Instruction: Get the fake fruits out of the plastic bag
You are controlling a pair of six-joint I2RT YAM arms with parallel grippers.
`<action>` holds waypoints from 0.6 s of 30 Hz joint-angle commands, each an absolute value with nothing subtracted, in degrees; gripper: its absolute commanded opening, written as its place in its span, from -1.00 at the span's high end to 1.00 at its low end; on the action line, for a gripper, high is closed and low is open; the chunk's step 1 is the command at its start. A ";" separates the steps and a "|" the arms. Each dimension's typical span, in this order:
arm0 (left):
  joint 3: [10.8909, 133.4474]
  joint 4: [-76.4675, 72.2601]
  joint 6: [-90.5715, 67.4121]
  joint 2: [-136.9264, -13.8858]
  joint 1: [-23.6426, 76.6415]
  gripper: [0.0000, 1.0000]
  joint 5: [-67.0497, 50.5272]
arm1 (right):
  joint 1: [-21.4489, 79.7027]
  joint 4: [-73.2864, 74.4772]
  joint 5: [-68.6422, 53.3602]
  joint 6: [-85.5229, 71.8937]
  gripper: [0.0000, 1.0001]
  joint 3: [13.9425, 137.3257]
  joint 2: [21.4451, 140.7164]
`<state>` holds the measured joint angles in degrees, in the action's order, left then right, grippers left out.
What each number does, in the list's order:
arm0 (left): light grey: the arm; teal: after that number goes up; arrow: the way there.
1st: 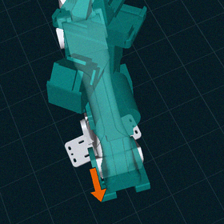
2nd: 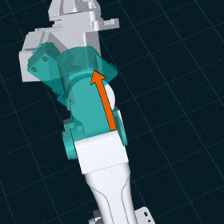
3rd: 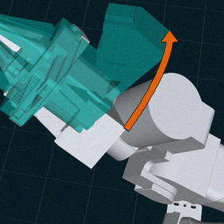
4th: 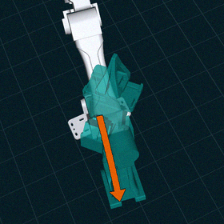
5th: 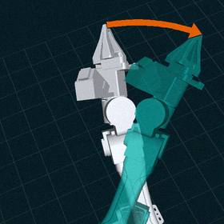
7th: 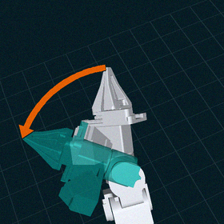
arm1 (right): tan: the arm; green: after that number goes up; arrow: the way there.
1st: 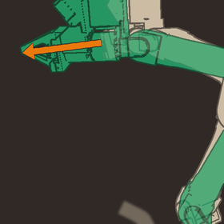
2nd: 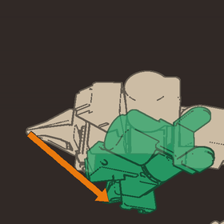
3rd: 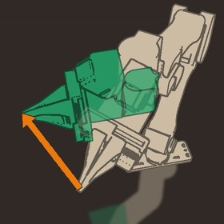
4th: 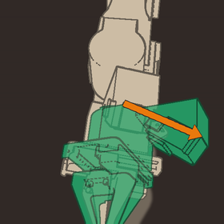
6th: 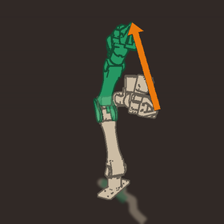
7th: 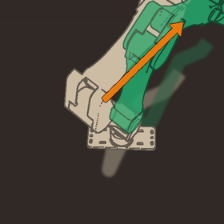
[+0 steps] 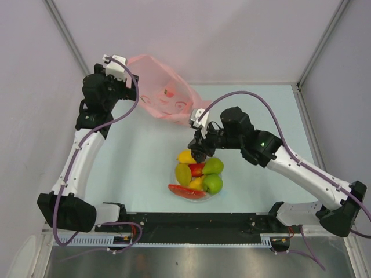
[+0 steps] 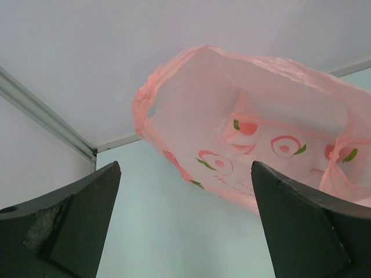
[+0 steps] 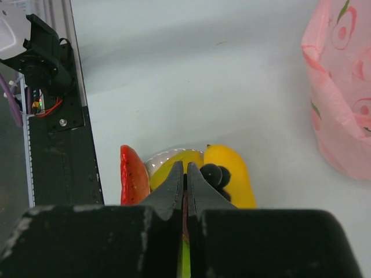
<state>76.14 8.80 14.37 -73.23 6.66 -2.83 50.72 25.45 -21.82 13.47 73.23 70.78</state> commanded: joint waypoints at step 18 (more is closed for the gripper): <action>69.70 8.62 10.37 -66.09 2.99 -1.00 -6.24 | 52.91 22.68 -24.26 8.88 1.00 68.91 72.86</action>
<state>70.59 9.93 12.05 -68.07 3.97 -4.82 52.66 25.15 -22.87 10.24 68.55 72.44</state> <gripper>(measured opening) 0.996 0.012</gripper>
